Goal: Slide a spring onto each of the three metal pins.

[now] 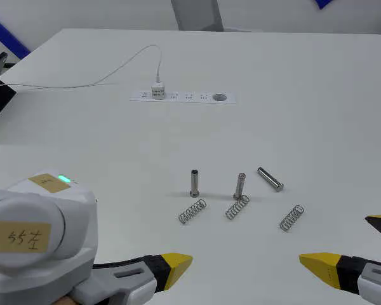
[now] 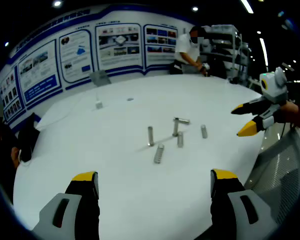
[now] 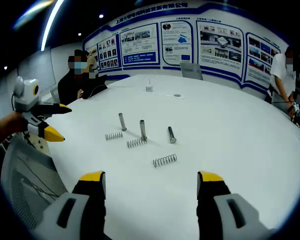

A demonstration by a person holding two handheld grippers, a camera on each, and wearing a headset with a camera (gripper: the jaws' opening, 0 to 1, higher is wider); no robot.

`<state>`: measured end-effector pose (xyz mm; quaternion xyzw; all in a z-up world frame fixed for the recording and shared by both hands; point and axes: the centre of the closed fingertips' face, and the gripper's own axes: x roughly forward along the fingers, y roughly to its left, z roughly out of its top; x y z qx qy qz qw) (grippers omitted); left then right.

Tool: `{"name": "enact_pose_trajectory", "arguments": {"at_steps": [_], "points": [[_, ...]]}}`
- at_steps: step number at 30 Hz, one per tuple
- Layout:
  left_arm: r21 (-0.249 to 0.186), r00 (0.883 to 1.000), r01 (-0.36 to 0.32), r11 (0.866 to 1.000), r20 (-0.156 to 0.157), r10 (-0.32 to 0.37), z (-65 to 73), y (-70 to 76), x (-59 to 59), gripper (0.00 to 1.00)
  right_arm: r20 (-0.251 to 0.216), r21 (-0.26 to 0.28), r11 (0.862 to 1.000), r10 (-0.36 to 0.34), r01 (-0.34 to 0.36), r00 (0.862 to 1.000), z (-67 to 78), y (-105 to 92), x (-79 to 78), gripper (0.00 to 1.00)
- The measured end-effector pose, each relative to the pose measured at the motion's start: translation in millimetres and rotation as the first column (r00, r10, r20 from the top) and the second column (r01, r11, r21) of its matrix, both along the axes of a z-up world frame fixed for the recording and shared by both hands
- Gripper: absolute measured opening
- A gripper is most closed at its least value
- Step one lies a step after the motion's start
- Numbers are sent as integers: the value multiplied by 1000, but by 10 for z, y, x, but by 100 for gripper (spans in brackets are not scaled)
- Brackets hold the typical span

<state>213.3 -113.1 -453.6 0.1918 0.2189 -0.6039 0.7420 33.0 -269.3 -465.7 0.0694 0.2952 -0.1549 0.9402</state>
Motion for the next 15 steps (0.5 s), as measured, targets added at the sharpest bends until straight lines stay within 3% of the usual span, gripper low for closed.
{"name": "enact_pose_trajectory", "arguments": {"at_steps": [15], "points": [[-16, 1000, 3, 1000, -7, -3, 36, -14, -5, 94, 1, 8, 1000, 1, -1, 1000, 7, 25, 2, 77]]}}
